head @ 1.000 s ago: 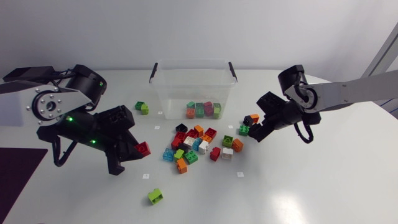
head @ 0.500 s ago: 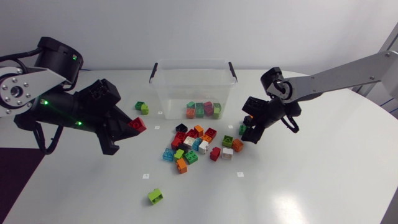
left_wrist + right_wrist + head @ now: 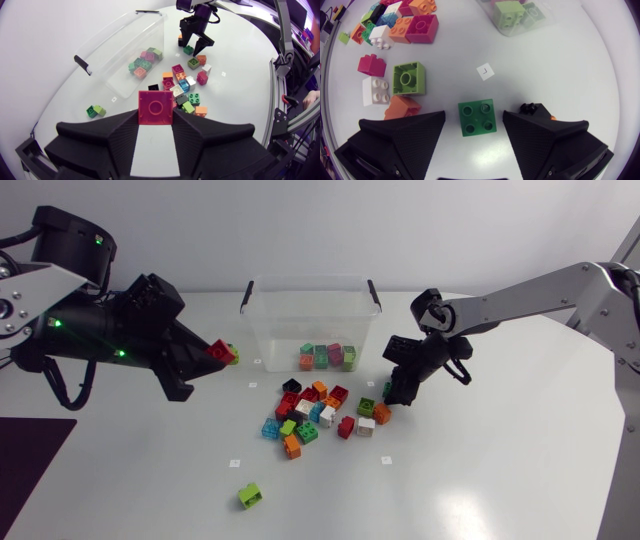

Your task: Place the duplo bricks in the container

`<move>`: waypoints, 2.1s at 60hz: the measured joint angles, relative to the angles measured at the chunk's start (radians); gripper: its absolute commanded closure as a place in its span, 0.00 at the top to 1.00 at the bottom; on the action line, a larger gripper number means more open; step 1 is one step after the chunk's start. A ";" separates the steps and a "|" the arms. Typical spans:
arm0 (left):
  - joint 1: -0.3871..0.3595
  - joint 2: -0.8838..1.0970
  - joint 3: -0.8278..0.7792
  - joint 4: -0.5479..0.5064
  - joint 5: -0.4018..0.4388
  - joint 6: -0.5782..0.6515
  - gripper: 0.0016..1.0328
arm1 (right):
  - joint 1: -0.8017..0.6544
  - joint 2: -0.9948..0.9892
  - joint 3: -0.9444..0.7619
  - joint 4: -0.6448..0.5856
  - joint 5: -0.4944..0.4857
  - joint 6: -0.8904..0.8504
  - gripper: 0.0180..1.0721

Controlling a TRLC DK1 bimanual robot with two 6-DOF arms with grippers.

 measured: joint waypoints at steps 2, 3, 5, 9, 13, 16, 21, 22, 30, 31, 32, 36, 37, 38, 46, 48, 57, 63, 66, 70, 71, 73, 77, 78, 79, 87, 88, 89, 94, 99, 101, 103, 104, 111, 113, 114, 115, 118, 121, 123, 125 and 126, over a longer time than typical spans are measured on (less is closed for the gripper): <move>0.002 0.000 0.005 0.008 0.000 -0.010 0.31 | -0.002 0.006 0.009 -0.008 -0.007 -0.004 0.59; 0.002 0.000 0.006 0.010 0.000 -0.014 0.31 | -0.003 0.008 0.013 -0.012 -0.011 -0.007 0.57; 0.005 0.000 0.010 0.018 0.000 -0.024 0.31 | -0.006 0.013 0.019 -0.018 -0.015 -0.010 0.50; 0.008 0.000 0.014 0.038 0.000 -0.043 0.31 | -0.006 0.015 0.024 -0.028 -0.018 -0.015 0.40; 0.015 0.000 0.020 0.061 0.000 -0.068 0.31 | -0.006 0.015 0.024 -0.032 -0.018 -0.016 0.37; 0.022 0.002 0.027 0.077 0.000 -0.085 0.31 | -0.006 0.015 0.024 -0.037 -0.021 -0.019 0.34; 0.032 0.013 0.051 0.106 0.000 -0.117 0.31 | -0.007 0.015 0.031 -0.075 -0.039 -0.021 0.29; 0.032 0.016 0.055 0.111 0.000 -0.124 0.31 | -0.008 0.015 0.034 -0.084 -0.048 -0.022 0.29; 0.033 0.047 0.083 0.151 0.000 -0.164 0.31 | -0.020 0.014 0.051 -0.133 -0.074 -0.021 0.26; 0.033 0.053 0.085 0.158 0.000 -0.170 0.31 | -0.022 0.014 0.052 -0.134 -0.074 -0.021 0.26; 0.033 0.058 0.087 0.162 0.000 -0.176 0.31 | -0.025 0.014 0.053 -0.137 -0.075 -0.021 0.26; 0.033 0.087 0.098 0.175 -0.001 -0.195 0.31 | -0.037 0.008 0.054 -0.154 -0.077 -0.021 0.26; 0.033 0.092 0.101 0.176 0.000 -0.199 0.31 | -0.040 0.005 0.054 -0.160 -0.077 -0.021 0.26; 0.032 0.098 0.103 0.180 -0.001 -0.203 0.31 | -0.042 0.002 0.054 -0.165 -0.077 -0.021 0.26; 0.032 0.154 0.129 0.205 -0.005 -0.237 0.31 | -0.059 -0.045 0.054 -0.197 -0.077 -0.013 0.26; 0.031 0.169 0.138 0.216 -0.005 -0.248 0.31 | -0.059 -0.062 0.054 -0.203 -0.077 -0.005 0.26; 0.029 0.232 0.189 0.245 -0.027 -0.296 0.31 | -0.059 -0.151 0.070 -0.235 -0.080 0.032 0.26; 0.020 0.284 0.232 0.262 -0.031 -0.331 0.31 | -0.057 -0.200 0.098 -0.242 -0.089 0.068 0.26; 0.010 0.318 0.262 0.271 -0.045 -0.348 0.31 | -0.051 -0.220 0.113 -0.242 -0.090 0.092 0.26; -0.002 0.359 0.301 0.280 -0.058 -0.368 0.31 | -0.034 -0.237 0.140 -0.245 -0.096 0.131 0.26; -0.007 0.373 0.314 0.283 -0.062 -0.378 0.31 | -0.030 -0.239 0.144 -0.245 -0.097 0.137 0.26; -0.014 0.392 0.331 0.288 -0.077 -0.386 0.31 | -0.019 -0.242 0.156 -0.245 -0.097 0.157 0.26; -0.024 0.428 0.364 0.295 -0.085 -0.403 0.31 | 0.004 -0.245 0.177 -0.245 -0.100 0.194 0.26; -0.026 0.436 0.372 0.296 -0.085 -0.406 0.31 | 0.010 -0.245 0.182 -0.245 -0.100 0.202 0.26; -0.029 0.447 0.383 0.296 -0.088 -0.412 0.31 | 0.015 -0.245 0.185 -0.245 -0.100 0.212 0.26; -0.037 0.513 0.454 0.307 -0.110 -0.438 0.32 | 0.052 -0.245 0.231 -0.242 -0.100 0.280 0.26; -0.037 0.520 0.462 0.309 -0.111 -0.438 0.32 | 0.056 -0.245 0.240 -0.242 -0.099 0.290 0.26; -0.037 0.530 0.472 0.311 -0.112 -0.441 0.32 | 0.060 -0.245 0.249 -0.241 -0.100 0.299 0.26; -0.039 0.568 0.511 0.314 -0.115 -0.451 0.33 | 0.071 -0.245 0.290 -0.241 -0.100 0.333 0.26; -0.041 0.607 0.547 0.315 -0.118 -0.465 0.34 | 0.079 -0.245 0.331 -0.240 -0.100 0.362 0.26; -0.042 0.618 0.560 0.315 -0.119 -0.468 0.40 | 0.080 -0.245 0.346 -0.240 -0.100 0.375 0.26; -0.045 0.632 0.570 0.315 -0.130 -0.470 0.50 | 0.082 -0.245 0.359 -0.238 -0.100 0.384 0.26; -0.048 0.638 0.575 0.315 -0.134 -0.471 0.59 | 0.084 -0.245 0.365 -0.237 -0.100 0.390 0.26; -0.061 0.661 0.582 0.336 -0.158 -0.470 0.96 | 0.092 -0.244 0.410 -0.233 -0.100 0.428 0.26; -0.063 0.662 0.582 0.337 -0.159 -0.470 0.96 | 0.095 -0.243 0.427 -0.233 -0.100 0.438 0.26; -0.064 0.662 0.582 0.337 -0.159 -0.470 0.96 | 0.095 -0.242 0.435 -0.233 -0.100 0.445 0.26; -0.065 0.662 0.582 0.337 -0.159 -0.470 0.96 | 0.098 -0.240 0.446 -0.233 -0.100 0.449 0.26; -0.067 0.660 0.582 0.338 -0.159 -0.470 0.96 | 0.101 -0.233 0.475 -0.231 -0.099 0.461 0.26; -0.067 0.654 0.581 0.337 -0.159 -0.470 0.96 | 0.108 -0.221 0.505 -0.223 -0.095 0.476 0.26; -0.067 0.645 0.579 0.335 -0.160 -0.466 0.96 | 0.114 -0.211 0.523 -0.214 -0.087 0.483 0.26; -0.067 0.635 0.575 0.327 -0.160 -0.463 0.96 | 0.122 -0.201 0.536 -0.211 -0.079 0.489 0.26; -0.066 0.627 0.572 0.316 -0.161 -0.460 0.96 | 0.126 -0.196 0.544 -0.211 -0.076 0.494 0.26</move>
